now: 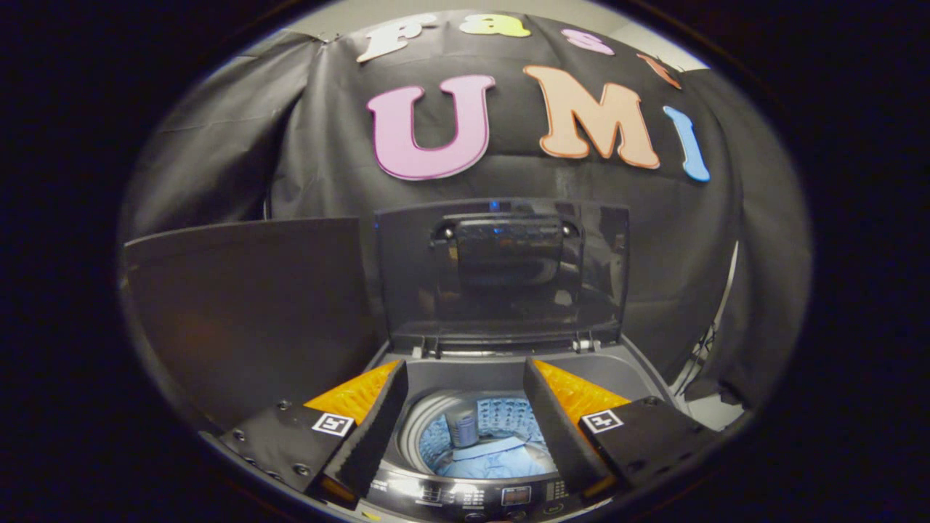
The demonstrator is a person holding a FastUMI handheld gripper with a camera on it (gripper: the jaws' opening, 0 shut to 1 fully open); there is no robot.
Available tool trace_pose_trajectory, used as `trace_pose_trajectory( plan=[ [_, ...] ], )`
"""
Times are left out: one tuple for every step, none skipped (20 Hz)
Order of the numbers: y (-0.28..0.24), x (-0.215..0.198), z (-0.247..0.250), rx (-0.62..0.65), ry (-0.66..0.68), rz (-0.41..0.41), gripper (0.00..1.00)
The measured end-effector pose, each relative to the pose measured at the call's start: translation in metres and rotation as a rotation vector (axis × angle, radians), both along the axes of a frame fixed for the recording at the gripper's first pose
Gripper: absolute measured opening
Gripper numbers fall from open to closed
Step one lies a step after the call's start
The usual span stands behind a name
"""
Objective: Put the clothes into the washing machine and then close the washing machine lid.
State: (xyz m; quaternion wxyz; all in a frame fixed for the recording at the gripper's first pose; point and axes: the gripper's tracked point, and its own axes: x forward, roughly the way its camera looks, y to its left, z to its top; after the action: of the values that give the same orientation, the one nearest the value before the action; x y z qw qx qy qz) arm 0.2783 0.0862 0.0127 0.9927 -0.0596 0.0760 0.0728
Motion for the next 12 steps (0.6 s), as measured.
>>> trace_pose_trajectory(
  plan=[
    [0.004, -0.003, 0.010, 0.008, -0.018, 0.005, 0.98],
    [0.008, -0.004, 0.022, 0.018, -0.043, 0.005, 0.98],
    [0.012, -0.006, 0.035, 0.025, -0.068, 0.006, 0.98],
    [0.016, -0.009, 0.048, 0.030, -0.094, 0.007, 0.98],
    [0.020, -0.012, 0.060, 0.033, -0.120, 0.009, 0.98],
    [0.024, -0.015, 0.073, 0.036, -0.146, 0.011, 0.98],
    [0.030, -0.019, 0.083, 0.038, -0.169, 0.020, 0.98],
    [0.038, -0.021, 0.095, 0.047, -0.190, 0.041, 0.98],
    [0.045, -0.022, 0.105, 0.055, -0.213, 0.056, 0.98],
    [0.050, -0.023, 0.116, 0.060, -0.239, 0.061, 0.98],
    [0.053, -0.025, 0.127, 0.055, -0.259, 0.061, 0.98],
    [0.056, -0.023, 0.137, 0.042, -0.273, 0.056, 0.98]
  ],
)
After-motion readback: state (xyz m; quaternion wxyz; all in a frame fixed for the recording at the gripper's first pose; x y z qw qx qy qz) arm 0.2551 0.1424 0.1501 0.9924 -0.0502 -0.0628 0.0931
